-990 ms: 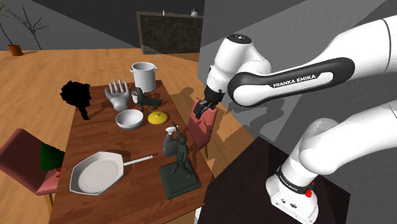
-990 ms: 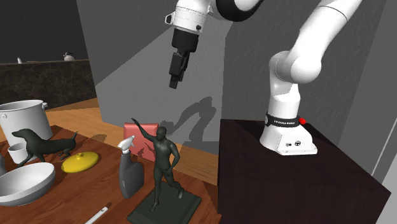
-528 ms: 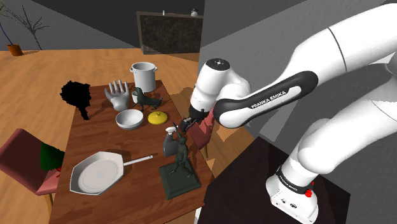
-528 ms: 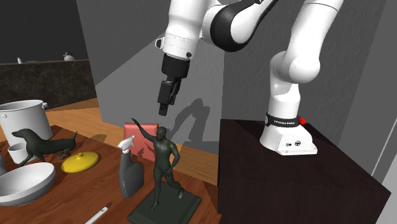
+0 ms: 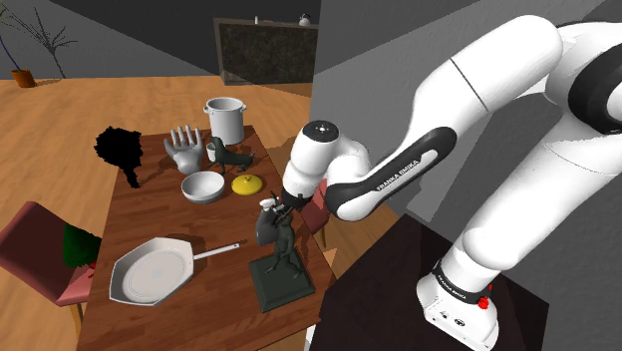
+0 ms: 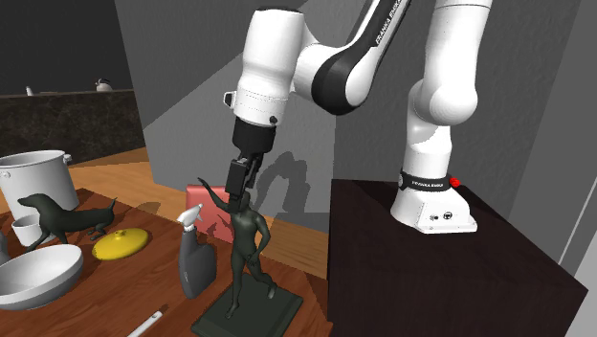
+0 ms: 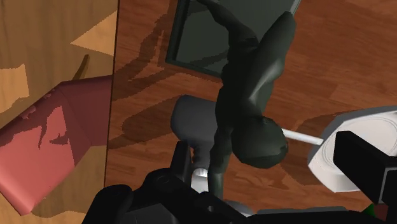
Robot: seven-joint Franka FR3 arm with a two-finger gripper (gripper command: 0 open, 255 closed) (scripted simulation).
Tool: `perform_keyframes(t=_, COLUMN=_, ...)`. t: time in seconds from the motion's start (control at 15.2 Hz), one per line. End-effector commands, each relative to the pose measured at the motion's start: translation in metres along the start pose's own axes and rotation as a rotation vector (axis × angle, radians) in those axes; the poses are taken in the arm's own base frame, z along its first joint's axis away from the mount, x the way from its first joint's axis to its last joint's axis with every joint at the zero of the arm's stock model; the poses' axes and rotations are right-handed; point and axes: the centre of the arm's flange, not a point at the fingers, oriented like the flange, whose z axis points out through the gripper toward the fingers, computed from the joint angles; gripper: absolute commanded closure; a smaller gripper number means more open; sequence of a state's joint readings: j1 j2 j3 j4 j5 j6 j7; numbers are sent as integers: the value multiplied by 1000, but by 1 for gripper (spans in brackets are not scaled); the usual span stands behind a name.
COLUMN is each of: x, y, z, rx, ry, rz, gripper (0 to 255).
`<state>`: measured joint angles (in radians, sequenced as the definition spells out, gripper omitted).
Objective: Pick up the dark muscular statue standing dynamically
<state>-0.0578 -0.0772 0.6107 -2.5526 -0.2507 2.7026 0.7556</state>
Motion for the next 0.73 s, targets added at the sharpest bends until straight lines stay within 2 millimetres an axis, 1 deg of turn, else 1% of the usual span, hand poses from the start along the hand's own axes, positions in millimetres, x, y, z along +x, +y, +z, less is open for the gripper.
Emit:
perform_keyframes(t=0.0, x=-4, y=1, z=10, rx=1, ry=1, rz=0, gripper=0)
perform_keyframes(t=0.13, x=-6, y=1, z=18, rx=1, ry=1, rz=0, gripper=0)
perform_keyframes(t=0.26, x=-6, y=0, z=18, rx=1, ry=1, rz=0, gripper=0)
perform_keyframes(t=0.33, x=-6, y=1, z=18, rx=1, ry=0, rz=0, gripper=255)
perform_keyframes(t=0.66, x=-6, y=1, z=19, rx=1, ry=0, rz=0, gripper=255)
